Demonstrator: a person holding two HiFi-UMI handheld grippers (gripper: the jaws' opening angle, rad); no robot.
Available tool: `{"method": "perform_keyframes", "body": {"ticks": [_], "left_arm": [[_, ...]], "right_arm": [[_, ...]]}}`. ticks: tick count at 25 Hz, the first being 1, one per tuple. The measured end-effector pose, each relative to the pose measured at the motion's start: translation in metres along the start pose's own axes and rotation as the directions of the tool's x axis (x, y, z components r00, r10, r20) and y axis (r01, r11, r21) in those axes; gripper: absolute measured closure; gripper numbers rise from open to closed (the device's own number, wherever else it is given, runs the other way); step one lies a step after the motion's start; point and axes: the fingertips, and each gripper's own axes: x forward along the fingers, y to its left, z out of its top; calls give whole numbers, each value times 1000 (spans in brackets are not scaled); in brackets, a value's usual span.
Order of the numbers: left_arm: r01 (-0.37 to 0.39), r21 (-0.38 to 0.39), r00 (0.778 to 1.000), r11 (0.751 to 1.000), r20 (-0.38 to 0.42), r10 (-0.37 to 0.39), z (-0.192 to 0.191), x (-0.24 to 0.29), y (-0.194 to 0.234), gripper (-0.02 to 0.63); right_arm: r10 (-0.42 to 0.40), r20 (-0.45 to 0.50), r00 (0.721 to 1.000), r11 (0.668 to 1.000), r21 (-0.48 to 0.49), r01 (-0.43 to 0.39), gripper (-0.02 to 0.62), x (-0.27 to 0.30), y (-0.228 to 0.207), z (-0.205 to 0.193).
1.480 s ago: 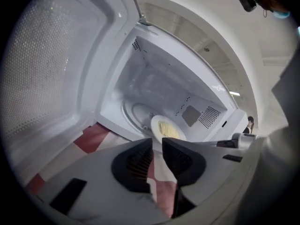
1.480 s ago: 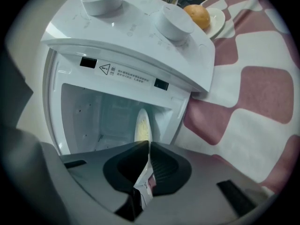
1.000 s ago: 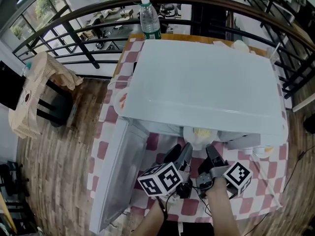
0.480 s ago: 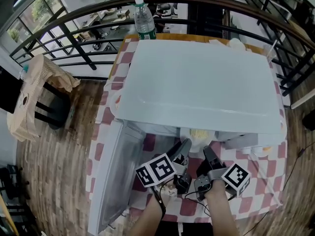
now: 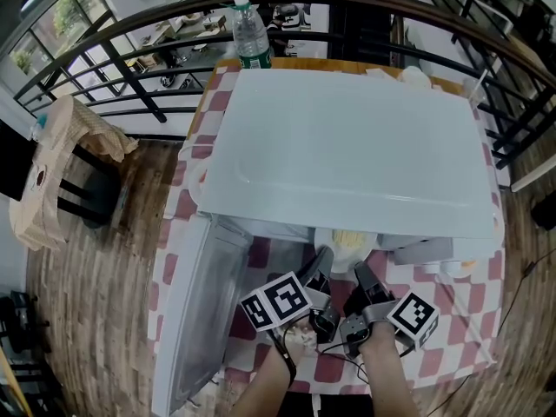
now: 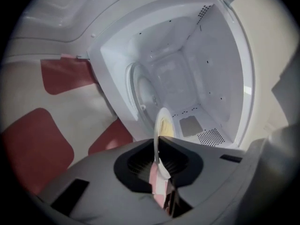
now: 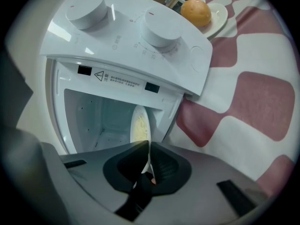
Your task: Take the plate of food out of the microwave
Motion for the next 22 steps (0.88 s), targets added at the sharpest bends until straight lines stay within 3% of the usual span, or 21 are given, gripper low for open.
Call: {"method": "perform_keyframes", "body": {"ticks": [4, 11, 22], "left_arm": [[4, 10, 1000, 1000, -5, -4, -4, -2, -1, 555], [0, -8, 1000, 1000, 15, 0, -10, -19, 0, 554], [29, 57, 999, 998, 17, -30, -10, -57, -17, 554]], "right_arm": [[53, 4, 999, 999, 0, -53, 578, 0, 6, -1], [-38, 2, 999, 993, -110, 38, 578, -16, 3, -11], [-5, 6, 1000, 995, -98, 5, 578, -42, 14, -33]]}}
